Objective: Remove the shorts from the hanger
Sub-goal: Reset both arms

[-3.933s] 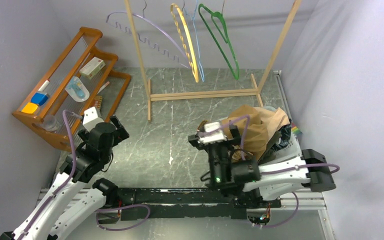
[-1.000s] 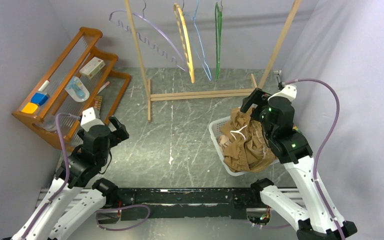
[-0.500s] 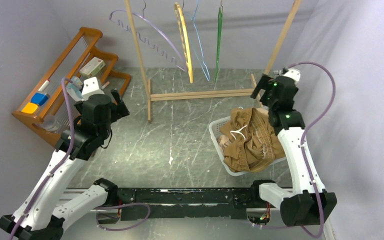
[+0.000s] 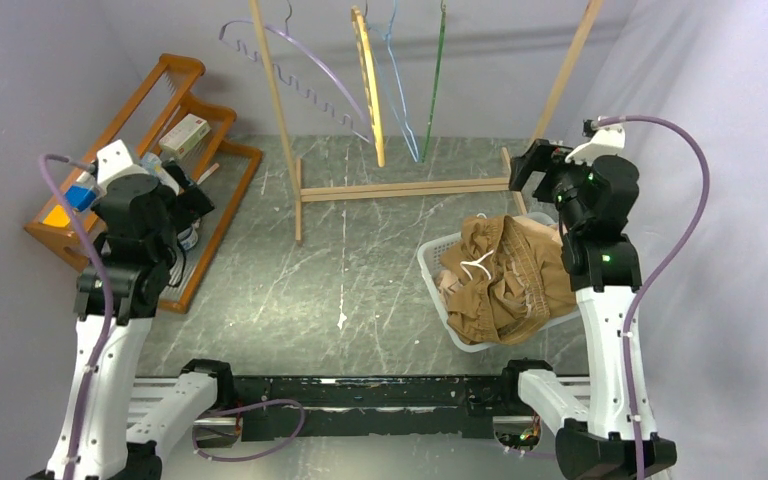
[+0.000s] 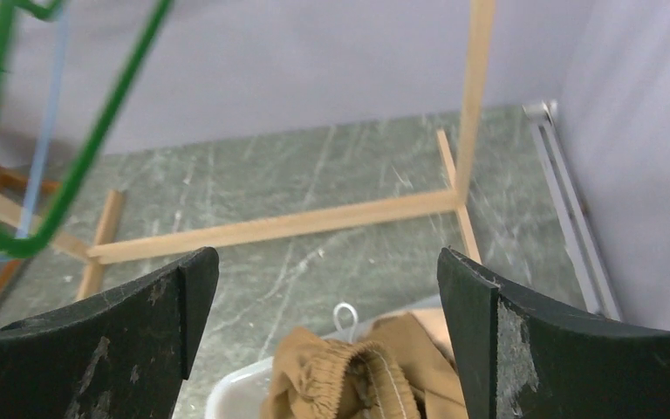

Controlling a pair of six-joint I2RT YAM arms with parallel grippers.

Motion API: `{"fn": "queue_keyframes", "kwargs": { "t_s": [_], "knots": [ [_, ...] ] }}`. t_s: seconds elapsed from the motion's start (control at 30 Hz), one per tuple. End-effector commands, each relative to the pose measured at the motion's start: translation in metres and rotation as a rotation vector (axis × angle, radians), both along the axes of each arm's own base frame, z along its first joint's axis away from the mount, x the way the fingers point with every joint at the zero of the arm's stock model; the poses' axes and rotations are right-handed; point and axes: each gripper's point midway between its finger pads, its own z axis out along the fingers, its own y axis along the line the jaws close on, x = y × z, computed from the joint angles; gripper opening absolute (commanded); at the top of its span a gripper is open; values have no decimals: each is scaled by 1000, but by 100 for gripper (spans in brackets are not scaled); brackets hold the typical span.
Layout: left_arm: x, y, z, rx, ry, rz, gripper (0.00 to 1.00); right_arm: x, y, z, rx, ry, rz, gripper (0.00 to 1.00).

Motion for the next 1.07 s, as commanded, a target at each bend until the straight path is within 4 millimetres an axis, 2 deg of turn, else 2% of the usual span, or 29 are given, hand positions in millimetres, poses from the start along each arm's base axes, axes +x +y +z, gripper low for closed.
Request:
{"fn": "queue_keyframes", "kwargs": {
  "t_s": [0.0,0.17,0.37,0.8,0.93,1.03],
  "knots": [
    [-19,13,13,7,-55,62,98,-5,23,15,5,-29,134,100],
    [-25,19,14,41,-55,77,98,-7,28,16,26,-33,157,100],
    [-22,21,4,54,-27,87,98,-9,31,16,37,-36,168,100],
    [-26,14,6,38,-46,47,98,-6,9,16,108,-45,5,100],
    [-27,14,7,30,-50,49,98,-3,6,16,158,-21,-39,100],
    [-27,13,8,24,-51,41,98,-2,11,14,146,-18,-33,100]
  ]
}}
